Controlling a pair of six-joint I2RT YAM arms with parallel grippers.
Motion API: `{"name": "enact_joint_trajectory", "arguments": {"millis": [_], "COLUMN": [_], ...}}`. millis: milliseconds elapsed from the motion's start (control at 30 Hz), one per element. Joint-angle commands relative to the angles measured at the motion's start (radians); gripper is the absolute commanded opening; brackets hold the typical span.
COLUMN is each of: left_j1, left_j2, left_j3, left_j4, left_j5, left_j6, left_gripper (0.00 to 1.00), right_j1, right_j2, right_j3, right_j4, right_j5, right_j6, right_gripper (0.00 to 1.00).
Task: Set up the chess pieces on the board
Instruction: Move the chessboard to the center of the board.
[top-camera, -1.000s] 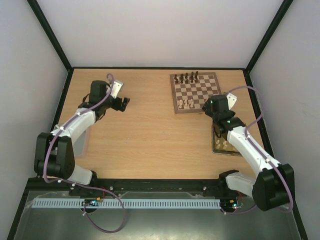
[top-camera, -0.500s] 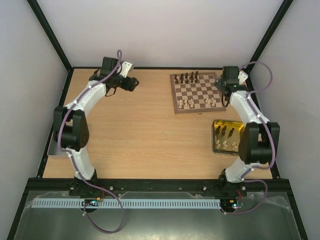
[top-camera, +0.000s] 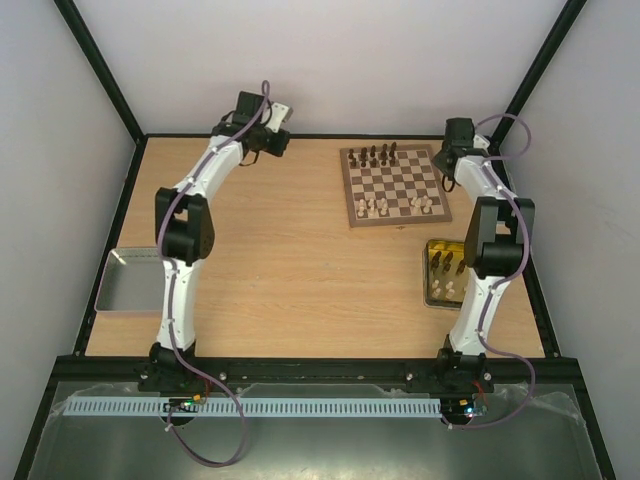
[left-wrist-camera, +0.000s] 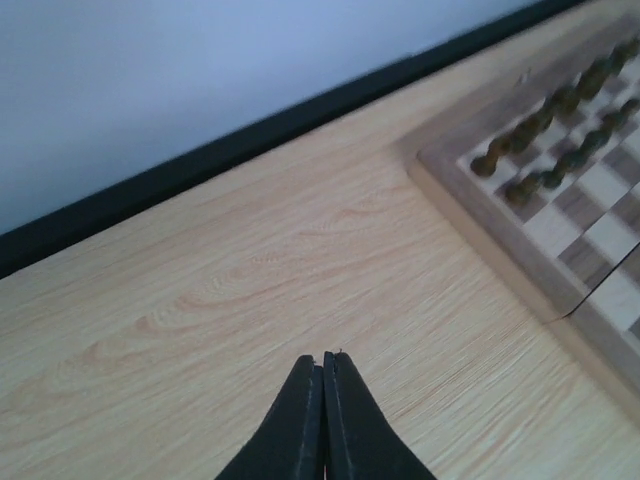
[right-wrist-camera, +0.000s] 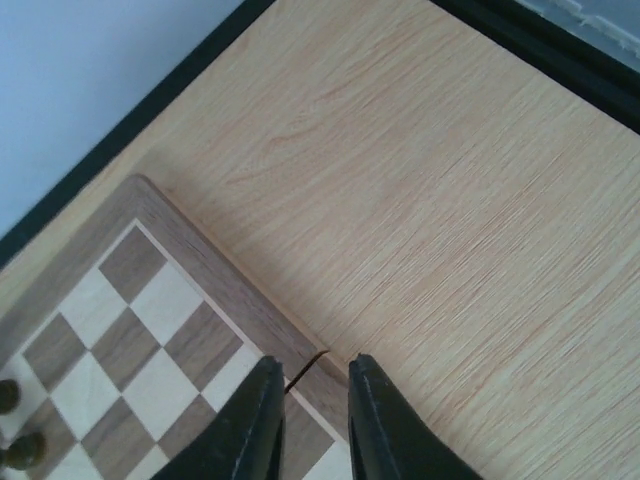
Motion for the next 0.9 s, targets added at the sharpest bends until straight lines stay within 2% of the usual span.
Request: {"name": "enact_joint_trajectory", "arguments": {"millis": [0, 167, 400, 667, 867], "left_j1": [-0.036, -0.063, -0.105, -0.124, -0.155], "left_j2": [0.107, 0.205, 0.261, 0.297, 0.326], "left_j3": [0.061, 0.109, 0.109, 0.108, 0.109], "left_j4": [-0.077, -0.069, -0.032, 0.024, 0.04], "left_j5": [-0.007, 0.056, 0.15, 0.229, 0.234], "left_j6": [-0.021, -0.068, -0.138, -0.245, -0.277], "left_gripper": [0.03, 0.02, 0.03, 0.03, 0.02], "right_j1": [-0.005, -0.02, -0.056, -0.095, -0.097], "right_j2": [0.051, 0.087, 0.123, 0.231, 0.284], "right_j3": [0.055, 0.066, 0.086, 0.197, 0.233], "right_j4": [-0.028, -0.03, -0.026, -0.06, -0.074], "right_j5": [0.032, 0.041, 0.03, -0.099, -0.14], "right_j6": [-0.013, -0.044, -0.072, -0.093, -0.101], "right_gripper": [0.15, 0.02, 0.02, 0.02, 0.02]}}
